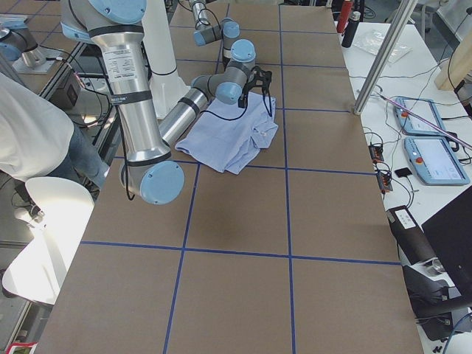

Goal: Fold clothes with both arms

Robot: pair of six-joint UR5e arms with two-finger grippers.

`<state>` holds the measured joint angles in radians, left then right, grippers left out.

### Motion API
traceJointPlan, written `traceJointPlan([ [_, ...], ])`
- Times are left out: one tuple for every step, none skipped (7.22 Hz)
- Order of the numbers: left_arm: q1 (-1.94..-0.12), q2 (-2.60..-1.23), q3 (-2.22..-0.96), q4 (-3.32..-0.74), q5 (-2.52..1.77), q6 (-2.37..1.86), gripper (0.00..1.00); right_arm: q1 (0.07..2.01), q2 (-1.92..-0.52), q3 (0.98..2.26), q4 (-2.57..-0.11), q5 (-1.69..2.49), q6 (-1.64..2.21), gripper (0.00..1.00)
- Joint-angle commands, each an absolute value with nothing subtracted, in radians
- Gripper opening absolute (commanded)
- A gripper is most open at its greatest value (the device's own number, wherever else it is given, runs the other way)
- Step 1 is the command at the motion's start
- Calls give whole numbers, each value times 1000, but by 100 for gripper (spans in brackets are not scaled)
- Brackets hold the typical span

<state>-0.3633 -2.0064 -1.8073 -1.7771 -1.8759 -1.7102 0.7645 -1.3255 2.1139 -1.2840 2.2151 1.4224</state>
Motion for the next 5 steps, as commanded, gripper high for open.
traceJointPlan([
  [-362,-2002,-1807,-1775,-1876,-1712,86,764,-1325,2112,-1284,2215,1422,100],
  [-362,-2002,-1807,-1776,-1879,-1712,83,765,-1325,2112,-1284,2215,1422,100],
  [-356,-2002,-1807,-1775,-1879,-1710,82,767,-1325,2114,-1284,2215,1422,100],
  [-347,-2003,-1802,-1775,-1879,-1710,78,767,-1325,2114,-1284,2215,1422,100],
  [-347,-2005,-1795,-1775,-1879,-1712,74,767,-1325,2114,-1284,2215,1422,100],
])
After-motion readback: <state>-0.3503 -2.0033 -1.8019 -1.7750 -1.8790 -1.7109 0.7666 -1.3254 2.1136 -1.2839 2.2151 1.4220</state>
